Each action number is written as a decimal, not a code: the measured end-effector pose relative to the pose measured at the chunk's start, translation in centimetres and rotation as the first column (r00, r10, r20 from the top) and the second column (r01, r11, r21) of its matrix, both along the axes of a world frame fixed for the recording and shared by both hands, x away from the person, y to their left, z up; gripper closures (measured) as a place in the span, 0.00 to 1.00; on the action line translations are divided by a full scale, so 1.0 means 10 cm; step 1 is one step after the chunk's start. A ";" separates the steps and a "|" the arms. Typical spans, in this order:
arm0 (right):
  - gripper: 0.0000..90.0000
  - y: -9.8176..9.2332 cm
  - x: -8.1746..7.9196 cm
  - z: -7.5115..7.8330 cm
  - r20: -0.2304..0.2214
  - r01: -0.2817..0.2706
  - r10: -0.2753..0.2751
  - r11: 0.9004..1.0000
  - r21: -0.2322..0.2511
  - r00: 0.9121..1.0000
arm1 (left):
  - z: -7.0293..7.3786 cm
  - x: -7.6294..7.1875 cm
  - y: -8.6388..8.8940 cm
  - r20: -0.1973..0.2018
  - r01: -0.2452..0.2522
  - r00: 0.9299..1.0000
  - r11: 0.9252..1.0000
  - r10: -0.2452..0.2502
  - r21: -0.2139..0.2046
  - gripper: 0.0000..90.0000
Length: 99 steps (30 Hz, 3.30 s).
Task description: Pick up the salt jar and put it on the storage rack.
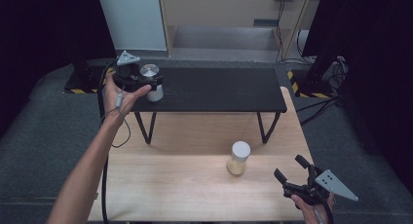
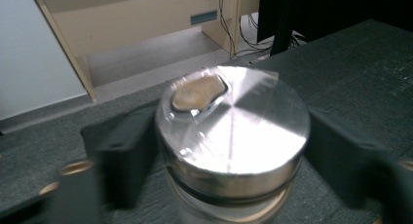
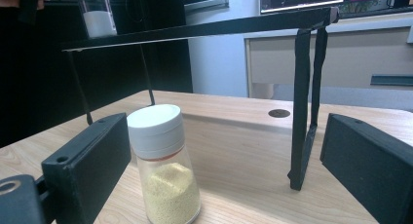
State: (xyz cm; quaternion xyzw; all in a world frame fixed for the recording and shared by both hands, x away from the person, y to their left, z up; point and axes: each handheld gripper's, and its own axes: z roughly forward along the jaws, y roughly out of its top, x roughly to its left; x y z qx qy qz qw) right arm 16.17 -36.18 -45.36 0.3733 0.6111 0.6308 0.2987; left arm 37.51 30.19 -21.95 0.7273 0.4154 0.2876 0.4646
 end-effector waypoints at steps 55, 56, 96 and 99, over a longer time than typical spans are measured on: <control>0.05 0.02 0.00 0.00 0.005 -0.021 0.020 1.000 0.002 1.000 | 0.12 -0.61 0.77 0.389 0.644 0.729 0.757 -0.563 -0.110 0.09; 0.05 0.02 0.01 0.00 0.004 -0.021 0.021 1.000 0.001 1.000 | 0.08 -0.63 0.77 0.388 0.648 0.725 0.754 -0.569 -0.106 0.10; 0.05 0.05 0.01 0.01 0.004 -0.027 0.027 1.000 -0.008 1.000 | -1.39 -1.06 0.79 0.356 0.616 0.767 0.768 -0.534 -0.176 0.11; 0.05 0.05 0.01 0.01 0.002 -0.029 0.029 1.000 -0.008 1.000 | -1.42 -1.08 0.78 0.352 0.609 0.772 0.775 -0.530 -0.168 0.11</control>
